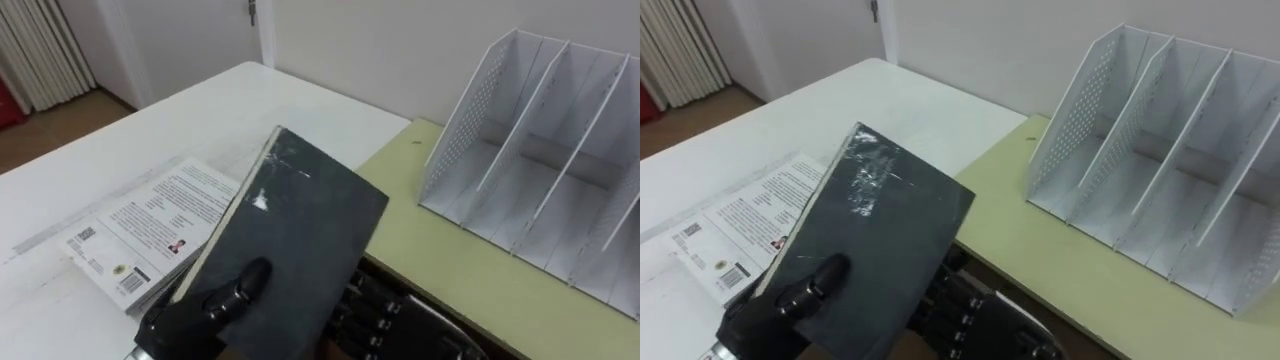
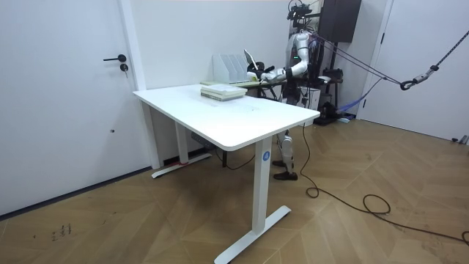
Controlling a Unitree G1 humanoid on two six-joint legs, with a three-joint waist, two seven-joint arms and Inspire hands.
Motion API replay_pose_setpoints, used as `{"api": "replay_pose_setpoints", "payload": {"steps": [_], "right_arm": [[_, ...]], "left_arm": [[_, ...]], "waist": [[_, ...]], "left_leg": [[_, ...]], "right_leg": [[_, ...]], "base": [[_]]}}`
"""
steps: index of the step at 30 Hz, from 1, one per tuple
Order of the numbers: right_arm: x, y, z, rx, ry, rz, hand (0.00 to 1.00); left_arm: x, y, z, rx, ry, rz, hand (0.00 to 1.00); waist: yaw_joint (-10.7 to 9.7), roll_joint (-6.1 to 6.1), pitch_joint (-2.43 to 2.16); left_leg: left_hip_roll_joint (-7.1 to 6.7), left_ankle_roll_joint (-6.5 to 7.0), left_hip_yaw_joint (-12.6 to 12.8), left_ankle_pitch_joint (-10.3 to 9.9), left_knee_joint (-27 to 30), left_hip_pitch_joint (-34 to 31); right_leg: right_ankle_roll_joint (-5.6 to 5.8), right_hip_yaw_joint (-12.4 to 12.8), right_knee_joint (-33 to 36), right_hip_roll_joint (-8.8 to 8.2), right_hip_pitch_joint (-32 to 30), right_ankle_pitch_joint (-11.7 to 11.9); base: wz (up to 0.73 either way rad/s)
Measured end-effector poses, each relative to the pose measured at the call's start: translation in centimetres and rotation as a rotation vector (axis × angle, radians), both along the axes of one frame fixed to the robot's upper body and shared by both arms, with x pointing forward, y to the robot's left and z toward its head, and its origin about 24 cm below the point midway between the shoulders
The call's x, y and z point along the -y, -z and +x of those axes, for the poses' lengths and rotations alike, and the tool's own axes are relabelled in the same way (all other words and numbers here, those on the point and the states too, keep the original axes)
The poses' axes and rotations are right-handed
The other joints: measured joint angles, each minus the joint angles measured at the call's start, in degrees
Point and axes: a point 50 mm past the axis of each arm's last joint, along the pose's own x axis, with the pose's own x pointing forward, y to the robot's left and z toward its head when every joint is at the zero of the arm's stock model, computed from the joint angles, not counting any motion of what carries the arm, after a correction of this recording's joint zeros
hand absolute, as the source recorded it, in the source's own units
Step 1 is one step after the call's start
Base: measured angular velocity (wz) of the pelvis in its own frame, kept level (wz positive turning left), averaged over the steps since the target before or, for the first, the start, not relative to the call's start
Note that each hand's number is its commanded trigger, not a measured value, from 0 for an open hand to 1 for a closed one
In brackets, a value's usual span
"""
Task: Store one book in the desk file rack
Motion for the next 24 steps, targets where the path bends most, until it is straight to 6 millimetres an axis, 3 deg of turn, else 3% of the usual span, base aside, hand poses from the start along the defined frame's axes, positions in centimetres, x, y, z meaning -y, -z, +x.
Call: {"api": "replay_pose_setpoints", "payload": {"steps": [11, 16, 24], "right_arm": [[0.3, 0.0, -0.2, -0.068, -0.023, 0.063, 0.0], [0.3, 0.1, -0.3, -0.118, -0.01, 0.075, 0.0], [0.7, 0.1, -0.1, -0.156, 0.045, 0.103, 0.0]], "left_arm": [[-0.2, 0.5, 0.0, -0.016, 0.095, -0.005, 1.0], [0.0, 1.0, 0.4, -0.041, 0.123, -0.004, 1.0], [0.1, 1.9, 0.1, -0.092, 0.142, 0.004, 1.0]], "waist": [[1.0, 0.93, 0.03], [1.1, 1.57, -0.48], [1.0, 1.44, -0.36]], "left_leg": [[0.05, -0.04, 0.0, -0.5, 1.0, -0.7], [0.03, -0.03, 0.1, -0.5, 1.0, -0.9], [0.11, -0.03, 0.3, -0.4, 1.3, -0.5]], "right_leg": [[-0.07, 0.4, 1.0, 0.05, -0.7, -0.3], [-0.06, 0.4, 1.2, 0.02, -0.6, -0.3], [-0.06, 0.4, 1.0, 0.05, -0.1, -0.3]], "base": [[-0.02], [0.03], [0.0]]}}
